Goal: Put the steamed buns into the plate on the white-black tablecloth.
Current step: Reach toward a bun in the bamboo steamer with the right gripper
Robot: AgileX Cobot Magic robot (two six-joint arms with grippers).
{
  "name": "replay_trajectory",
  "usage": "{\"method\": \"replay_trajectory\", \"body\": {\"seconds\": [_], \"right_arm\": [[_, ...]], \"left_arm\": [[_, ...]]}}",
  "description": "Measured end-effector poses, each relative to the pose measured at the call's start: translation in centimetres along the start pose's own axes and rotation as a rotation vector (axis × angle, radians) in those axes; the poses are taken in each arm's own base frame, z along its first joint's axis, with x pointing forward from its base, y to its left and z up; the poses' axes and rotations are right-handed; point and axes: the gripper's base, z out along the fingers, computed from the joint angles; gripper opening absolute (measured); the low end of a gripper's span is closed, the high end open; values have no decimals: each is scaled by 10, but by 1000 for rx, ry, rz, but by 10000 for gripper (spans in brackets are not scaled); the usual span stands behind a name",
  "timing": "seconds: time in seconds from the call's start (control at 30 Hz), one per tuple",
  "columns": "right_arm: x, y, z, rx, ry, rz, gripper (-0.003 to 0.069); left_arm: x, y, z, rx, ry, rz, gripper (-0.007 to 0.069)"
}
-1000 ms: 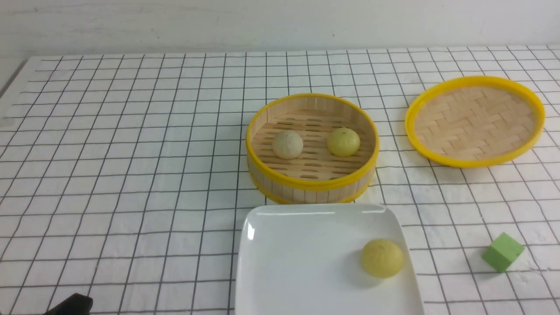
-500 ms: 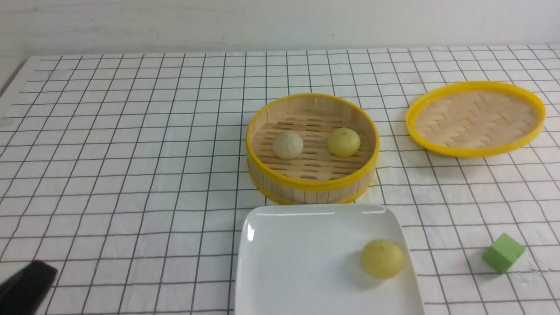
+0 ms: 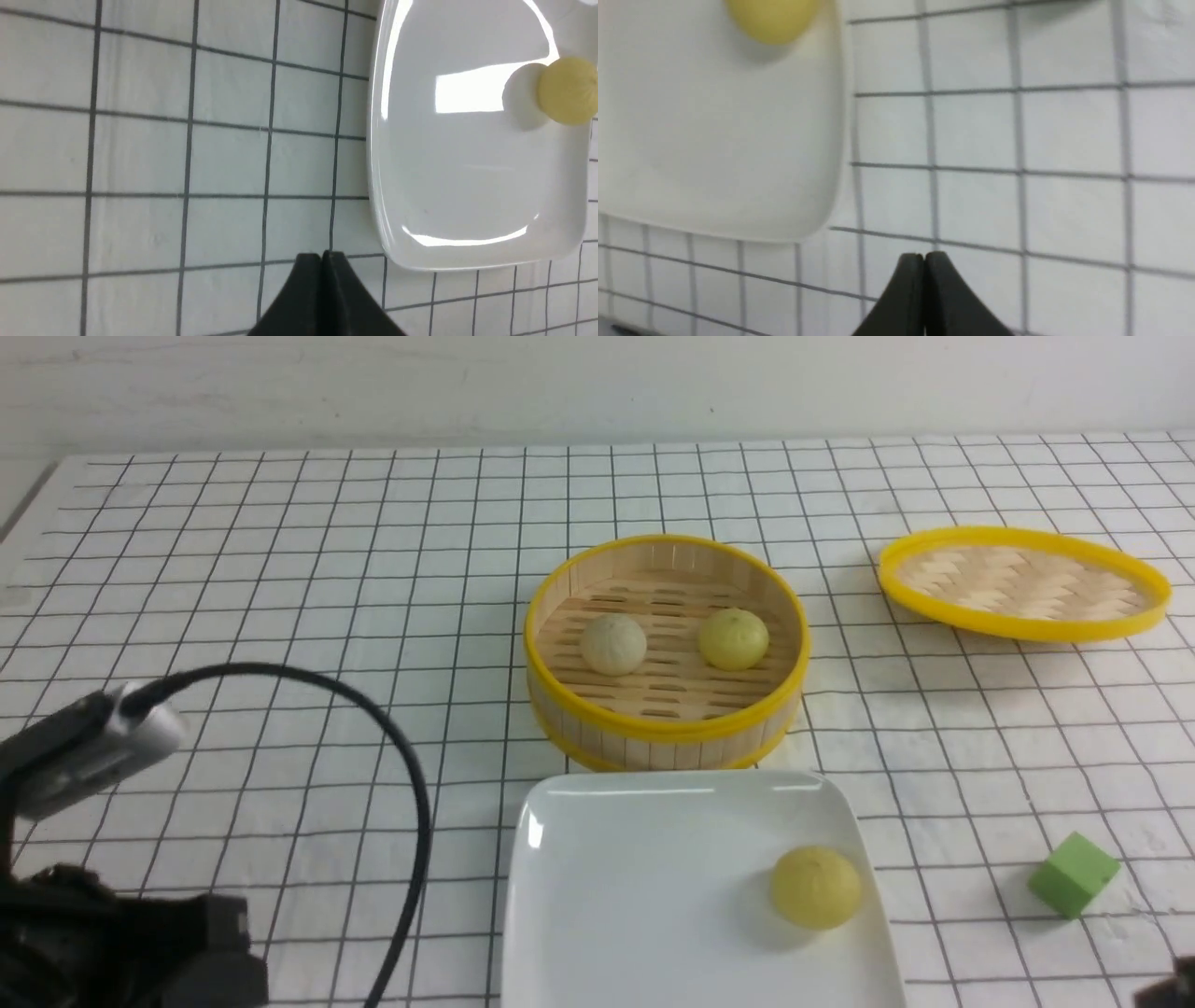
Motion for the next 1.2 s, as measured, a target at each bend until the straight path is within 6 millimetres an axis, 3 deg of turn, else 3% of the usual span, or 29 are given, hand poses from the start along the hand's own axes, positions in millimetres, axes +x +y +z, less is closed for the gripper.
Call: {"method": "replay_trajectory", "body": {"seconds": [0.23,0.3,0.4,0.47,0.57,0.6,0.63,0.67,0.7,0.73,0.77,0.8,0.9,1.07,1.17,1.2], "right_arm": [[-41,23,18,-130,18,-99,148],[-62,41,39,-123,52,-191,187],[-77,57,54,-97,53,-273,202],[-107,80,74,-26,15,-394,230],[-136,92,95,33,-33,-411,275],[-141,94,95,39,-48,-419,279],[-160,100,106,64,-90,-420,307],[-163,99,110,75,-87,-424,314],[-182,103,120,95,-131,-433,340],[-182,102,123,100,-126,-434,342],[-197,104,136,121,-151,-455,360],[-198,105,138,121,-152,-454,360],[-219,104,171,146,-174,-486,370],[-232,101,204,146,-220,-494,363],[-232,96,216,152,-210,-495,334],[-230,94,223,158,-197,-495,235]], "left_arm": [[-25,-1,13,11,6,-18,77],[-32,3,24,8,31,-46,155],[-35,5,31,9,58,-65,220],[-37,7,37,4,80,-74,298],[-38,8,40,2,89,-67,356],[-38,8,40,2,89,-66,358],[-38,8,40,4,88,-67,374],[-38,8,40,4,88,-67,374],[-38,8,39,5,88,-65,379],[-38,8,39,5,87,-64,380],[-38,8,39,5,87,-63,381],[-38,8,39,5,87,-63,381],[-38,8,39,5,87,-63,380],[-38,8,39,6,87,-64,372],[-38,8,39,6,86,-64,365],[-38,8,39,6,86,-64,344]]}}
